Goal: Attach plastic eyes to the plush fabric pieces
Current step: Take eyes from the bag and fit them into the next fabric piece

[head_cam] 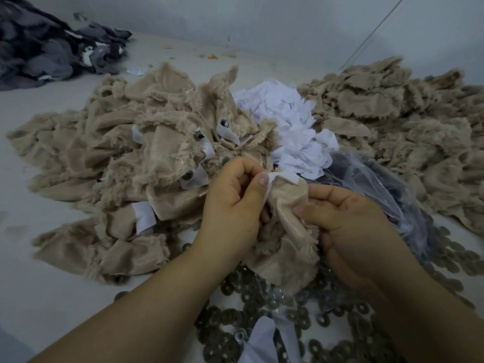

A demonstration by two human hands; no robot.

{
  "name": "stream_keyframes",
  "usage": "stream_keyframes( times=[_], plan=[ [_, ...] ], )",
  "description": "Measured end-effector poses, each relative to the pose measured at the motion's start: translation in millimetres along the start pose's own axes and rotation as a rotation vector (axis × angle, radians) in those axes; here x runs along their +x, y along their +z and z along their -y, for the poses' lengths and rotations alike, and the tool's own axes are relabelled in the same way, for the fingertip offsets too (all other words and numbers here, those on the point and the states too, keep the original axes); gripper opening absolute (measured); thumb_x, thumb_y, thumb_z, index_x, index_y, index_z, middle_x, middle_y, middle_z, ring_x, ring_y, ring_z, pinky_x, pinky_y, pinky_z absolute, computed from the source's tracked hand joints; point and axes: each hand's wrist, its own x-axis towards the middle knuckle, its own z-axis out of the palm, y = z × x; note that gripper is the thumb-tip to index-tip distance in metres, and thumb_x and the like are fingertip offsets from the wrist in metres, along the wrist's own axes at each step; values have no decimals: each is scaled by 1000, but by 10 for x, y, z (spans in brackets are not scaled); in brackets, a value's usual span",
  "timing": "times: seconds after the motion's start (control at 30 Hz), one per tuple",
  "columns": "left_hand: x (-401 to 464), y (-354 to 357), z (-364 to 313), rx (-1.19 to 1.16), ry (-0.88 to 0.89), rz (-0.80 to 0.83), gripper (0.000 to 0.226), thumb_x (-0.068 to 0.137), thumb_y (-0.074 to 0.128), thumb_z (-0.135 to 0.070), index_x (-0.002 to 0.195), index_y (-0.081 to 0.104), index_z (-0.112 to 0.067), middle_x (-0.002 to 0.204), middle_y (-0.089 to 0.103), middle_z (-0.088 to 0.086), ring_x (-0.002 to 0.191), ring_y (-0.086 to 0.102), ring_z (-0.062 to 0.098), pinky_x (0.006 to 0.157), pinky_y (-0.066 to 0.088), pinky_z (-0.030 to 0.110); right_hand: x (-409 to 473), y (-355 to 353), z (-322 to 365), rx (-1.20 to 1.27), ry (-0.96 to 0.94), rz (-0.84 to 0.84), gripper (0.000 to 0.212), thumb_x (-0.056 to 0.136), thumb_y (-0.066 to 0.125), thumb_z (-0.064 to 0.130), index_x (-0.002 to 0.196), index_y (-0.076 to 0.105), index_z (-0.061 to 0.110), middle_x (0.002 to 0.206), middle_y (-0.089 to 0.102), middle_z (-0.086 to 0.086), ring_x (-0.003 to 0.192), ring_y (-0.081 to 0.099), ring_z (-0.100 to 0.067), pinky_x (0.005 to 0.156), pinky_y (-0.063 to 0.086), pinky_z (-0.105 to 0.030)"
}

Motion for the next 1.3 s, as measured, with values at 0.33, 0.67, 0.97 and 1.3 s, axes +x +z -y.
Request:
stream_keyframes(
  times=[0.33, 0.67, 0.97, 1.3],
  plan=[
    [-14, 18, 9, 75, -36, 80, 10, 90, 68, -12, 80, 68, -14, 68, 64, -7, 62, 57, 6, 56, 48, 22, -17, 35, 48, 230, 242, 265, 45, 78, 56, 10, 118, 65, -7, 112, 72, -24, 96, 75, -28, 73, 63, -34],
    [-35, 41, -21, 124, 126, 103, 12, 87, 70, -8, 96, 77, -12, 90, 77, -7, 88, 71, 6, 77, 54, 19, -14, 3, 45, 258, 433, 395, 51, 91, 50, 41, 114, 73, 1, 123, 69, -21, 110, 70, -28, 90, 59, -40],
    [-106, 22, -141, 275, 597, 335, 16, 86, 65, -8, 84, 76, 4, 64, 62, 9, 59, 55, 18, 59, 45, 28, -22, -2, 54, 345, 527, 363, 53, 85, 65, 35, 110, 70, -11, 122, 67, -27, 114, 67, -33, 97, 55, -38],
    [-76, -2, -68, 430, 399, 103, 27, 78, 77, -26, 76, 61, -4, 67, 54, 6, 61, 47, 15, 55, 41, 26, -55, 48, 31, 273, 342, 298, 64, 81, 63, 35, 123, 61, -14, 119, 65, -35, 106, 69, -39, 86, 60, -47]
  ],
)
